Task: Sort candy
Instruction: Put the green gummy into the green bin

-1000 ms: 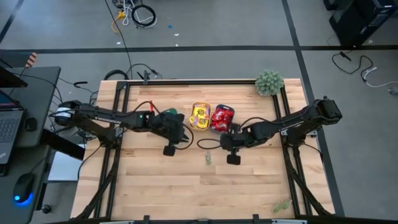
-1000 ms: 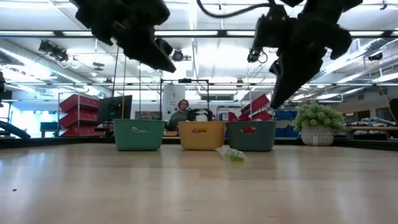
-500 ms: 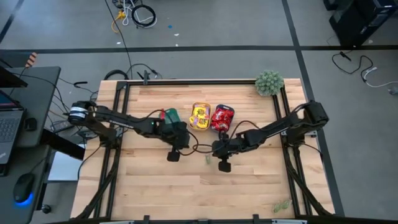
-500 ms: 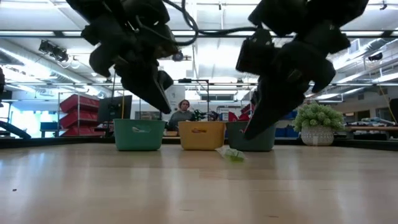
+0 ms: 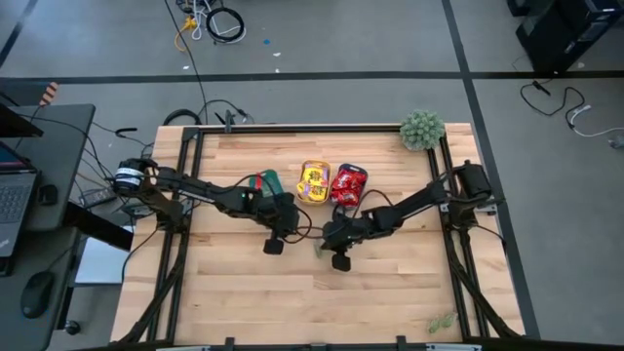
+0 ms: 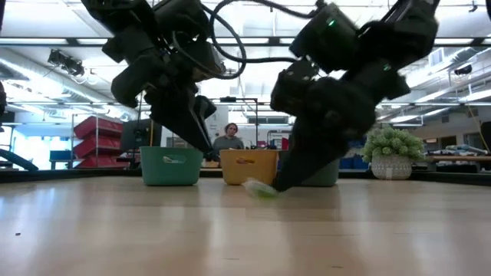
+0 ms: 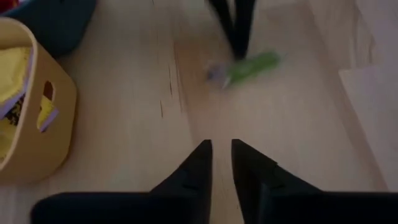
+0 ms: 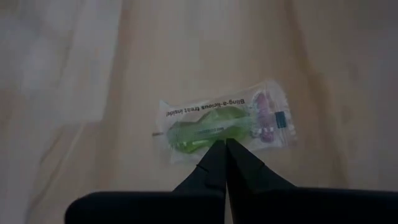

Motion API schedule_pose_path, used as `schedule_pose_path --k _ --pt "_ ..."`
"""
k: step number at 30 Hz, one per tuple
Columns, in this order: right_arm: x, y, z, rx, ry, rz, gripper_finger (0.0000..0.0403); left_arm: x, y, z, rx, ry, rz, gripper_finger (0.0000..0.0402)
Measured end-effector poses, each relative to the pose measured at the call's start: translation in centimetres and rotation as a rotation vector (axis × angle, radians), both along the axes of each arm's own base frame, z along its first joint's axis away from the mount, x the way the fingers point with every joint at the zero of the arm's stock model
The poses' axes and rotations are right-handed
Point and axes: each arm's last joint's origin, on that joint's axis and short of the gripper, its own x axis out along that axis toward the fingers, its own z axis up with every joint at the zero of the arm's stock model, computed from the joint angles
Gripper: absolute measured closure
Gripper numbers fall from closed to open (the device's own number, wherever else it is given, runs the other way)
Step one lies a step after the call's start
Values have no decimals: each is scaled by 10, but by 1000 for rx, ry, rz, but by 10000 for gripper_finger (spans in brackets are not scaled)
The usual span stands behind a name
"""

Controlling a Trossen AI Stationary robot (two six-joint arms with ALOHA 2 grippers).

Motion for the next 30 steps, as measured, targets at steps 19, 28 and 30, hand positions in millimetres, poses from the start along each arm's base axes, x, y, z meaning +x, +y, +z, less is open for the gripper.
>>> schedule_pose_path --k 19,28,30 --pt "21 -29 6 -46 -113 10 403 19 -14 -27 262 -93 -258 257" --pt "20 -29 6 -46 -113 10 403 27 -14 -51 287 -62 -278 273" --pt "20 -29 7 -46 -113 10 403 28 -14 -52 287 -65 -278 298"
